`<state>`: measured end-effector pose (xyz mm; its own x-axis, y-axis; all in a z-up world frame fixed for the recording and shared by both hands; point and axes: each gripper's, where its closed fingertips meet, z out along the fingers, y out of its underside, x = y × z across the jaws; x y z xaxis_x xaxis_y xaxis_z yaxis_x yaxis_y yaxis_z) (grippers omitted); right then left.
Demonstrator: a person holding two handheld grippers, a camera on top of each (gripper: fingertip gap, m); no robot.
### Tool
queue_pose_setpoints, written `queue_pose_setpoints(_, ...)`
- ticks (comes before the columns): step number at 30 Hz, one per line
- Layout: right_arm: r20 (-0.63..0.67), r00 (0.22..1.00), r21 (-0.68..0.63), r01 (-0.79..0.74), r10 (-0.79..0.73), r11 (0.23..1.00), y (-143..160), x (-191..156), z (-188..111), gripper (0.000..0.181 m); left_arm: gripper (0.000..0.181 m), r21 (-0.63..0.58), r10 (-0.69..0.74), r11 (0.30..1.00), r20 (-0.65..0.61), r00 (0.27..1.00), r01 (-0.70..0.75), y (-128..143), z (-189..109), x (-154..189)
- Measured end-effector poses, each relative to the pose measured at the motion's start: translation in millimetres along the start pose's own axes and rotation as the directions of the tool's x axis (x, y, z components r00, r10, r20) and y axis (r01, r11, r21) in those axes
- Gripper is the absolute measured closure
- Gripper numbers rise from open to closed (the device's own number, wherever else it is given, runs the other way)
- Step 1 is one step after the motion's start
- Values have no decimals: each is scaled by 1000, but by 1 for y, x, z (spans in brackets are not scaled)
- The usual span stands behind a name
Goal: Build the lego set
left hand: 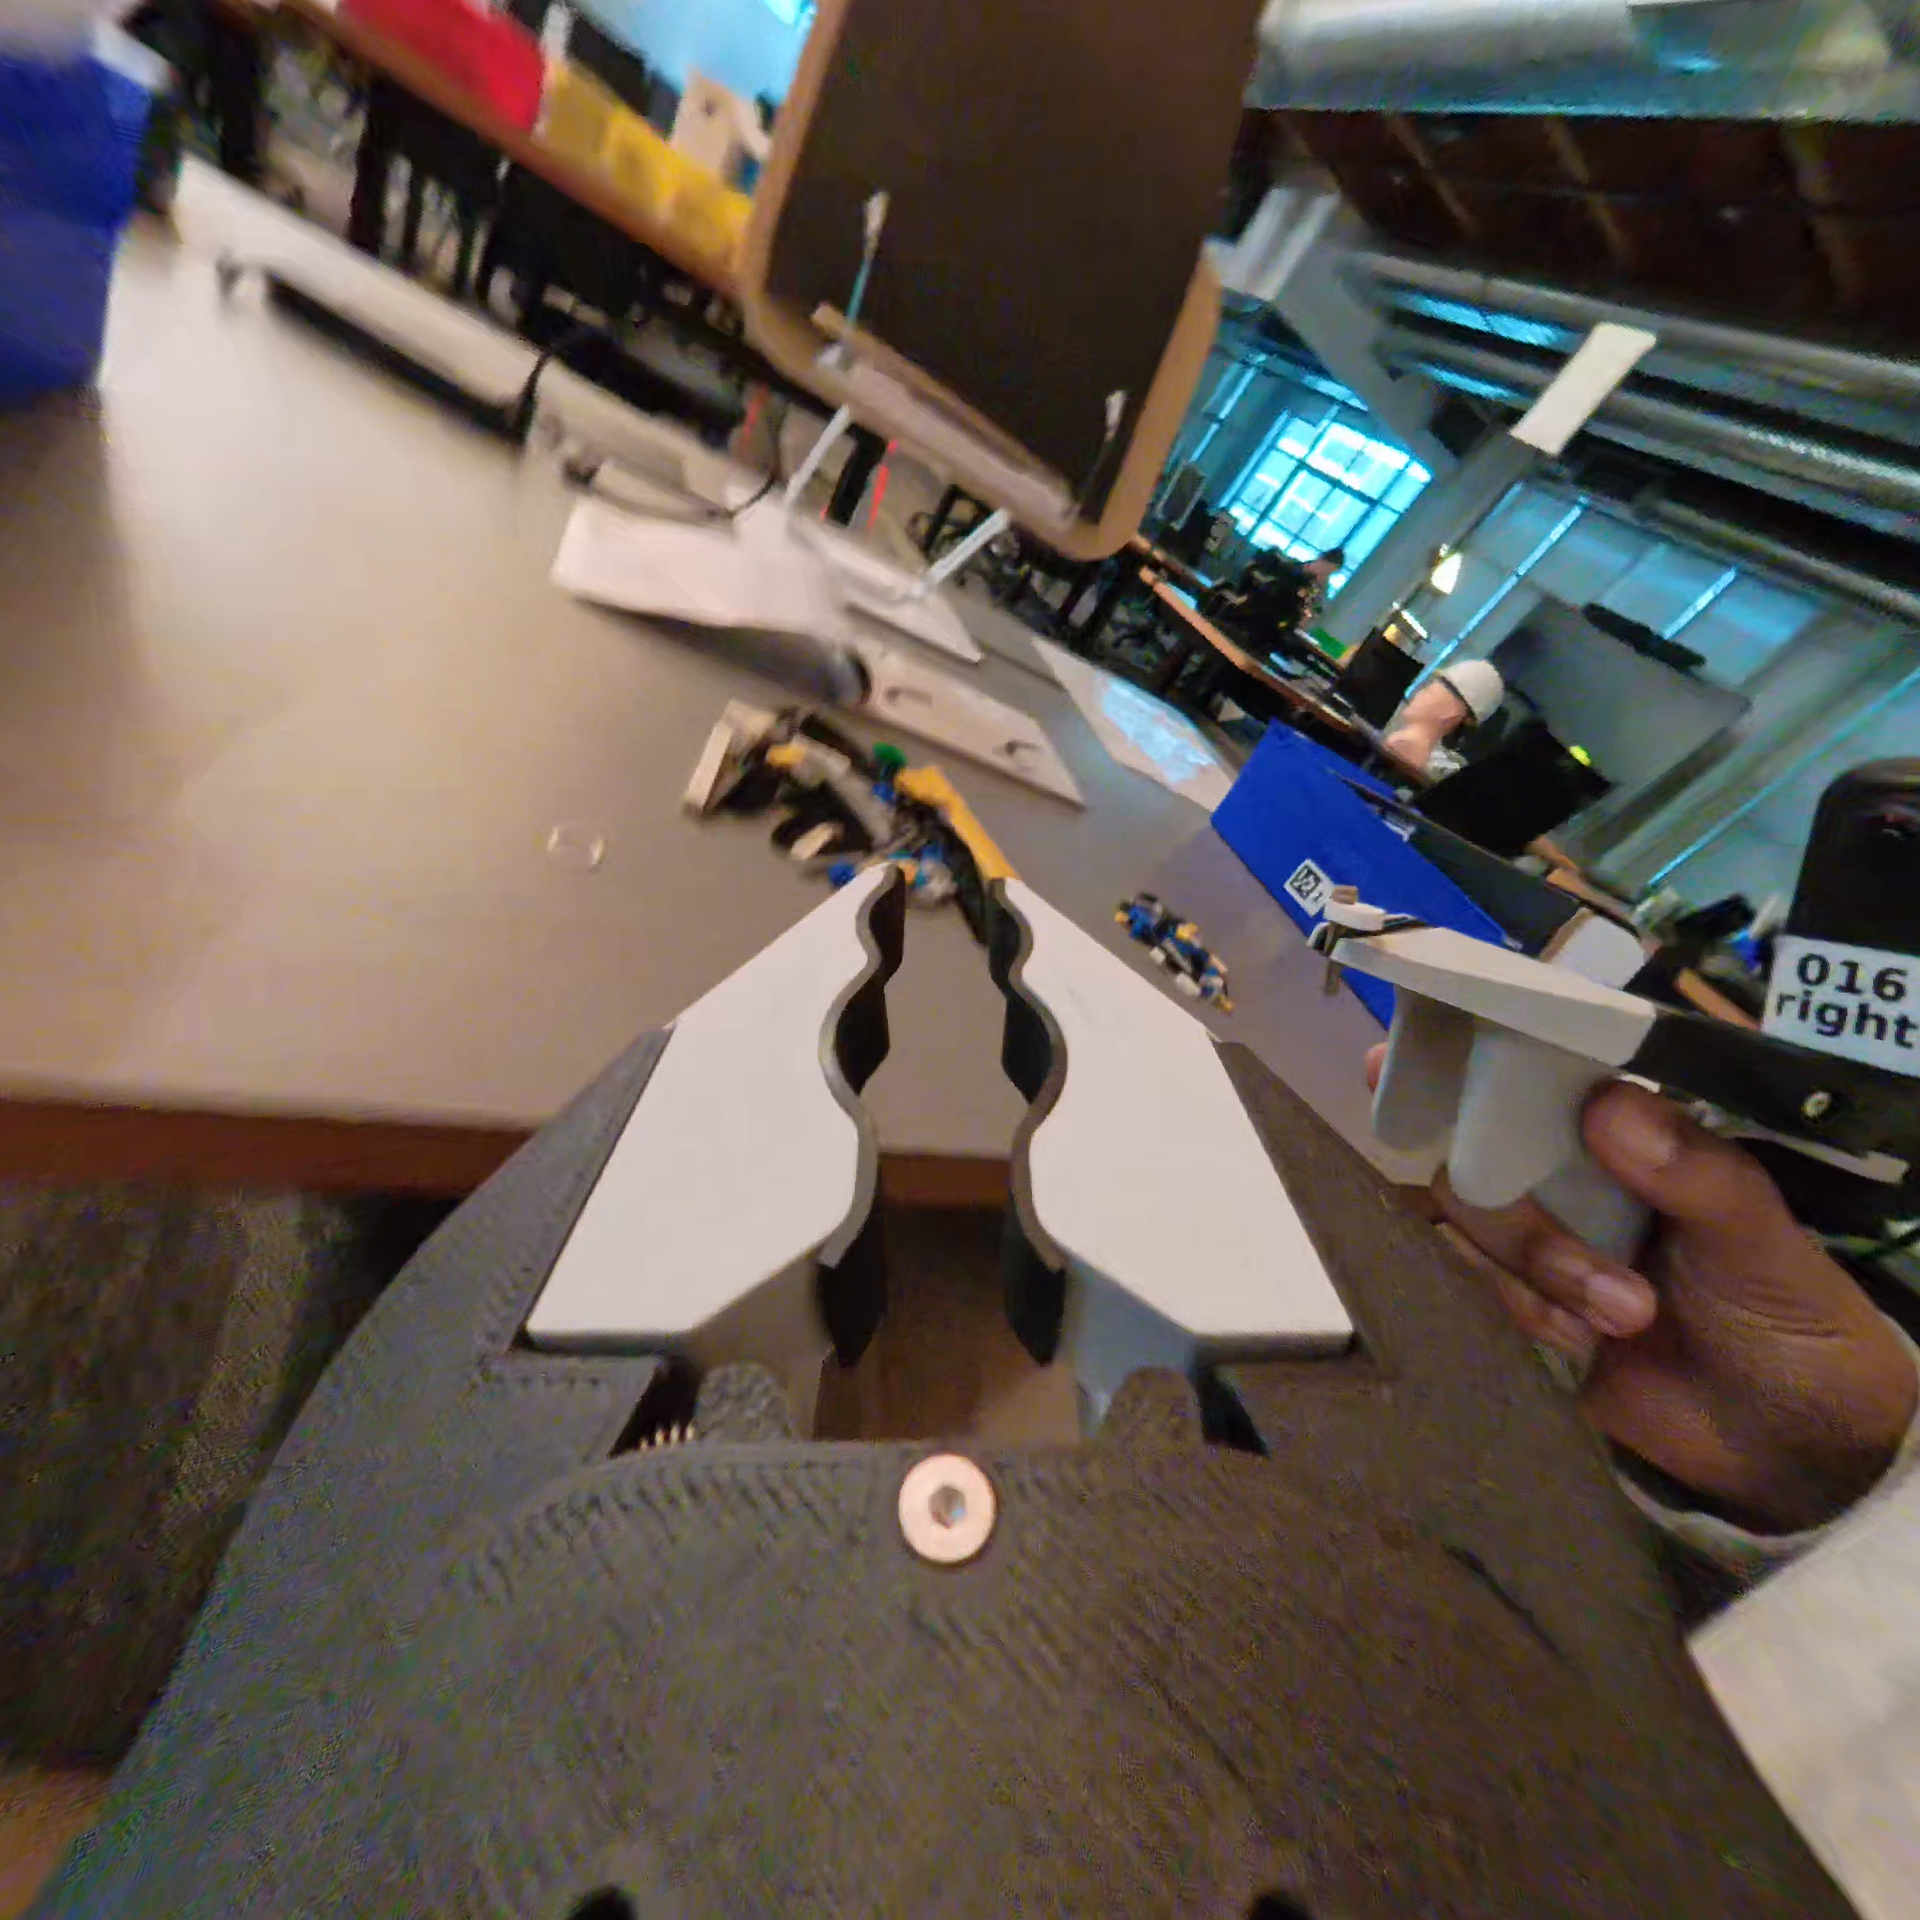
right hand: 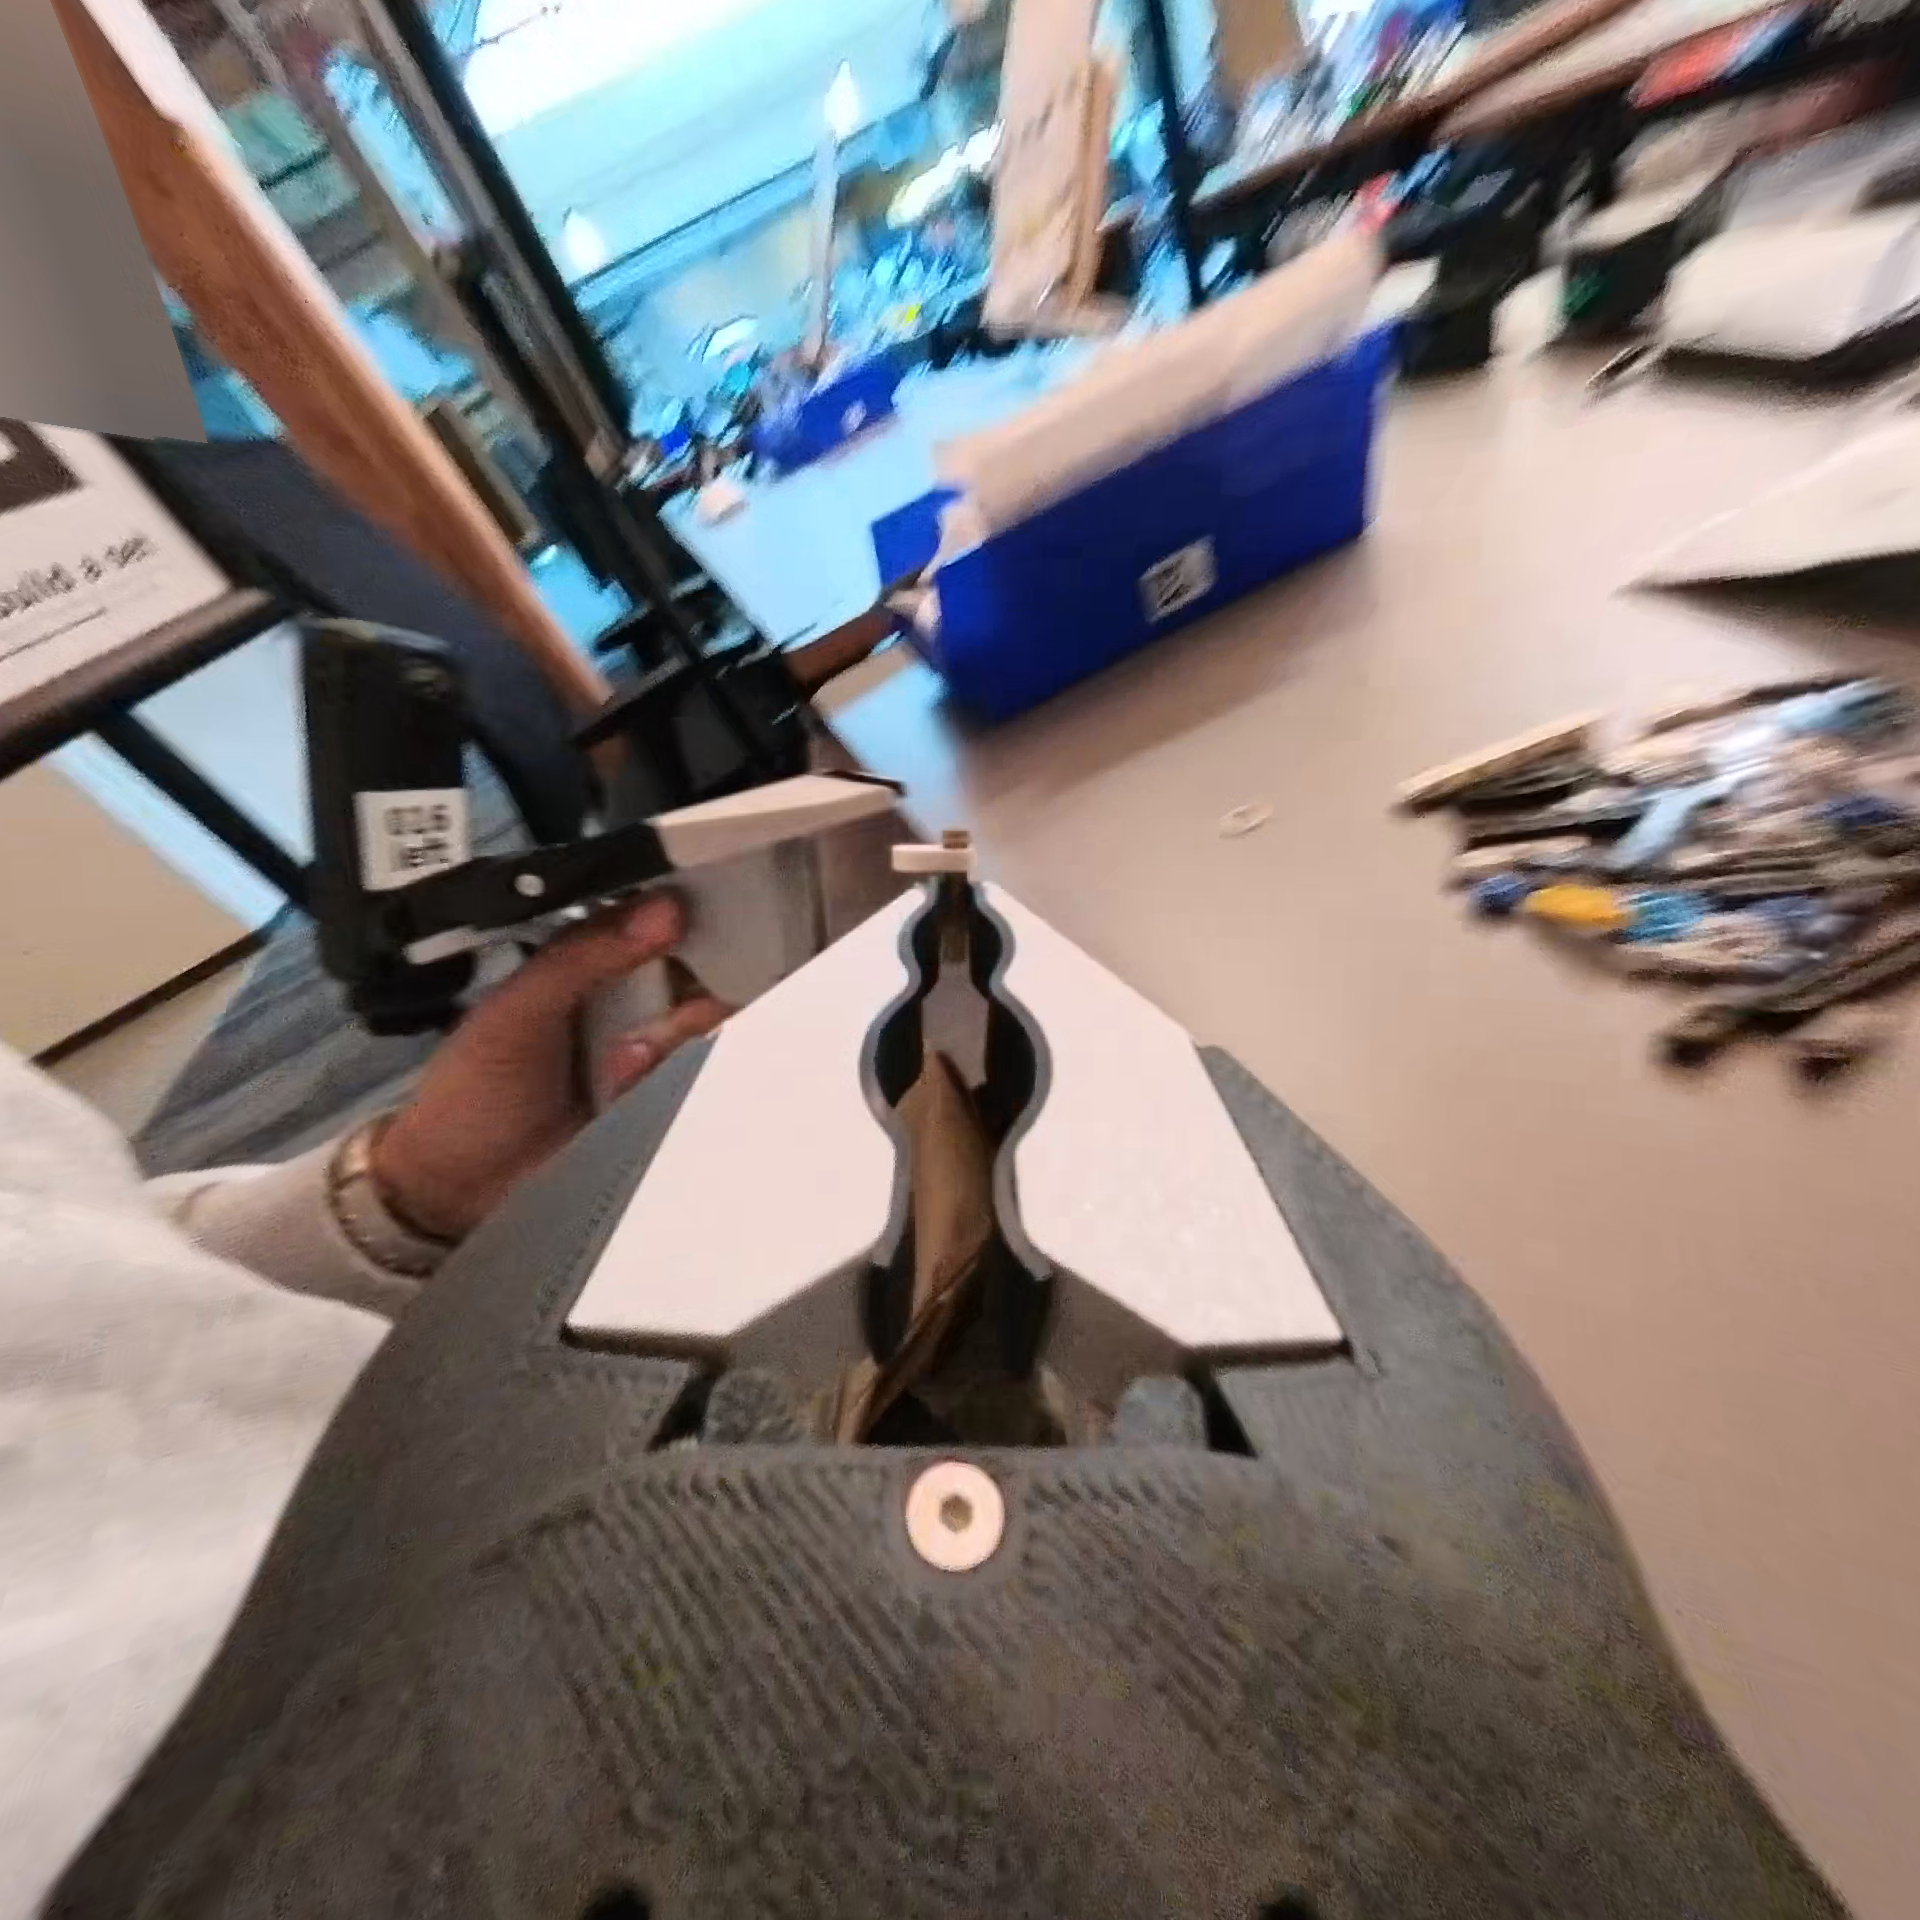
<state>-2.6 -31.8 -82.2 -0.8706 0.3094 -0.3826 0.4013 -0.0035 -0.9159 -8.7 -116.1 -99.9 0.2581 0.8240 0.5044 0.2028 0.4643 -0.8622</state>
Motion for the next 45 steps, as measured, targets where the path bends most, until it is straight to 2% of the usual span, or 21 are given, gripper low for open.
queue_pose_setpoints(3, -127, 991, 129, 66, -49, 989, -12, 36, -36, 179, 166, -13, 155, 988, -48, 987, -156, -8, 26, 27)
queue_pose_setpoints(5, -205, 977, 167, 98, -63, 981, -5, 62, -58, 179, 166, -54, 233, 970, -91, 968, -239, 6, 48, 39)
queue_pose_setpoints(8, -287, 955, 200, 132, -71, 971, 5, 89, -90, 179, 166, -135, 279, 943, -172, 945, -304, 36, 78, 58)
queue_pose_setpoints(11, -288, 958, 274, 102, -20, 956, -3, 102, -111, 179, 170, -225, 241, 929, -233, 942, -293, 58, 102, 68)
queue_pose_setpoints(14, -314, 949, 322, 106, 1, 941, -9, 115, -119, 180, 169, -234, 146, 948, -278, 949, -215, 61, 120, 64)
queue_pose_setpoints(17, -443, 897, 428, 208, 3, 879, -40, 135, -135, 180, 167, -228, 87, 960, -314, 945, -164, 57, 137, 54)
queue_pose_setpoints(20, -469, 883, 448, 214, 25, 868, -63, 157, -127, 180, 165, -225, 54, 964, -348, 936, -139, 48, 151, 48)
queue_pose_setpoints(22, -449, 892, 452, 177, 51, 874, -67, 167, -111, 180, 155, -214, 42, 964, -457, 888, -156, 43, 154, 61)
queue_pose_setpoints(24, -387, 918, 437, 100, 87, 894, -67, 170, -88, 180, 151, -208, 57, 957, -550, 833, -203, 45, 153, 72)
queue_pose_setpoints(28, -265, 960, 331, 4, 89, 944, -59, 165, -48, 180, 149, -174, 98, 952, -607, 789, -253, 50, 157, 75)
queue_pose_setpoints(32, -315, 948, 314, 52, 52, 948, -51, 175, -47, 180, 150, -217, -39, 965, -671, 741, -145, 47, 160, 82)
queue_pose_setpoints(34, -287, 958, 295, 91, -3, 951, -48, 166, -47, 180, 150, -261, -107, 959, -694, 712, -111, 49, 161, 84)
queue_pose_setpoints(36, -258, 963, 250, 150, -84, 957, -42, 156, -44, 180, 150, -331, -207, 941, -734, 647, -74, 53, 155, 91)
queue_pose_setpoints(39, -221, 964, 214, 199, -151, 957, -36, 146, -38, 180, 148, -471, -397, 882, -725, 563, 16, 58, 146, 94)
queue_pose_setpoints(41, -212, 961, 194, 219, -177, 956, -34, 140, -35, 180, 149, -464, -411, 885, -732, 544, 44, 52, 142, 91)
queue_pose_setpoints(45, -204, 933, 109, 323, -297, 940, -25, 121, -27, 179, 148, -470, -403, 883, -760, 509, -2, 54, 129, 96)
